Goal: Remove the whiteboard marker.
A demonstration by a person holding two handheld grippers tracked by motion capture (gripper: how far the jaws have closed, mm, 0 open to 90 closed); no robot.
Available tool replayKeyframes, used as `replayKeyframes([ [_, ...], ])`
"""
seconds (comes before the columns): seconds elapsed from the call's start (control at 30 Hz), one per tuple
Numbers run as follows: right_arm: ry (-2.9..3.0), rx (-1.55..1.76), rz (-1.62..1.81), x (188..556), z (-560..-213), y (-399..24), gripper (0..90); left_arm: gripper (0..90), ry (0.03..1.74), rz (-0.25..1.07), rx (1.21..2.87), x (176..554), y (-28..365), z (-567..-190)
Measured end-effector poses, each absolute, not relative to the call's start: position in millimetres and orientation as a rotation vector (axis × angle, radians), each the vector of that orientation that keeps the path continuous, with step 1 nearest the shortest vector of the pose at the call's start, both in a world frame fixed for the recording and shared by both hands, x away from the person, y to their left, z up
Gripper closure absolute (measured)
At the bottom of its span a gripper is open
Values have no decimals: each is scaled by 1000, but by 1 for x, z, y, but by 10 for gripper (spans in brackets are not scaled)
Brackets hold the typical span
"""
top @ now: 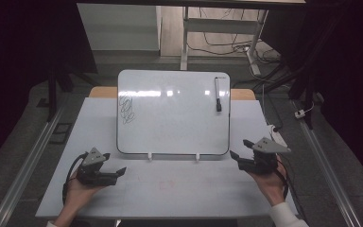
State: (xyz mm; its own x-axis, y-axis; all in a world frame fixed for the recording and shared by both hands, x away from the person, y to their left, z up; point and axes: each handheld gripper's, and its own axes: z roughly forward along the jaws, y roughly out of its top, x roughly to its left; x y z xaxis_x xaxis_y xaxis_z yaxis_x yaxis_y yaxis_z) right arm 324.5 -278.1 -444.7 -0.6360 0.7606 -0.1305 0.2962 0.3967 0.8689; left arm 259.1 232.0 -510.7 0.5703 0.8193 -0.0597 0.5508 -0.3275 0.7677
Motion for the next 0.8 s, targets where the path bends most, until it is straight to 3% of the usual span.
replayKeyframes([
  [0.43, 2067, 954, 1188, 395, -381, -231, 372, 165, 1079, 439, 2043, 257, 230, -513],
  [0.8, 2035, 1036, 1063, 465, -347, -192, 433, 167, 1073, 437, 2054, 258, 229, -514],
])
